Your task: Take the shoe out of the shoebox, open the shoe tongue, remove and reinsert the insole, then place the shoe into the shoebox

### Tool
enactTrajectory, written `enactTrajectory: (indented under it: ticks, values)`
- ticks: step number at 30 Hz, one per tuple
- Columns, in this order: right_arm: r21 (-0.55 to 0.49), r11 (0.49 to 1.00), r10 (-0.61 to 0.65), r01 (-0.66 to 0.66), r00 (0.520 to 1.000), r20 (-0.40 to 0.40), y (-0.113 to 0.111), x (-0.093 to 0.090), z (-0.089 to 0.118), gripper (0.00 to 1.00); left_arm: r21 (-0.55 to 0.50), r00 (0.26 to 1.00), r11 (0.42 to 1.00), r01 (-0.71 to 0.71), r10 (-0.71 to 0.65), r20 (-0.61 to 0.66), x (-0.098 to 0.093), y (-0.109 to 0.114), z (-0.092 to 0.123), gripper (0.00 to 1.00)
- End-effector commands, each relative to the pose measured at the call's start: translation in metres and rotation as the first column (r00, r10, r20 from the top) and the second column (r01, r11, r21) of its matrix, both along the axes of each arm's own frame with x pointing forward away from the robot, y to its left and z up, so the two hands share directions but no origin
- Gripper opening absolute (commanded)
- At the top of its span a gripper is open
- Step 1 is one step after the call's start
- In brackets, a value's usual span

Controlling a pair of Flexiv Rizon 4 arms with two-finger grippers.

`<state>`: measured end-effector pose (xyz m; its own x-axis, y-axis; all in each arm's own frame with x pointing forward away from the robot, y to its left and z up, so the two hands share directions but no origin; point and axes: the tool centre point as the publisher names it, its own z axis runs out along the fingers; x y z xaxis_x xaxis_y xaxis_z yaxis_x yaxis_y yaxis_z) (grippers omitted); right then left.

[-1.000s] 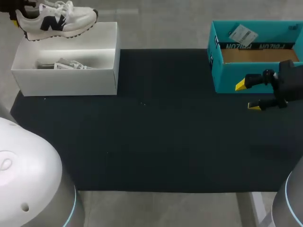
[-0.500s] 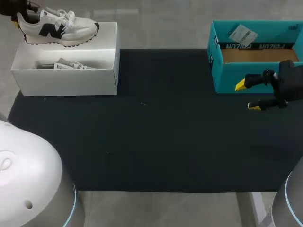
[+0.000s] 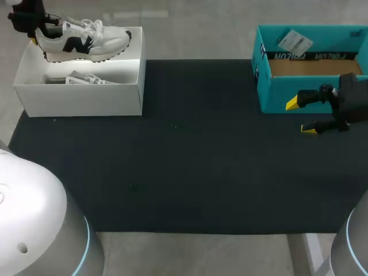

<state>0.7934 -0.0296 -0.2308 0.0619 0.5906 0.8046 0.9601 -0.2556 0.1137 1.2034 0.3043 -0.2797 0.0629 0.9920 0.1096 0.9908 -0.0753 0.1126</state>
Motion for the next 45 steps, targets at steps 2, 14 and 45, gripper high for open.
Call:
enactTrajectory:
  ticks: [2, 14, 45]
  values:
    - [-0.003, 1.0, -0.002, 0.002, 1.0, -0.002, 0.001, 0.0, 0.0, 1.0, -0.03, 0.999, 0.999, 0.033, -0.033, -0.025, 0.018, 0.009, -0.017, 0.0]
    - [-0.003, 1.0, -0.002, 0.002, 1.0, -0.002, 0.001, 0.0, 0.0, 1.0, -0.003, 0.998, 1.0, 0.027, -0.027, -0.054, 0.027, 0.013, -0.06, 0.0]
    - [-0.003, 1.0, -0.002, 0.002, 1.0, -0.002, 0.001, 0.0, 0.0, 1.0, -0.018, 0.997, 0.999, 0.026, -0.028, -0.078, 0.058, 0.003, -0.129, 0.0]
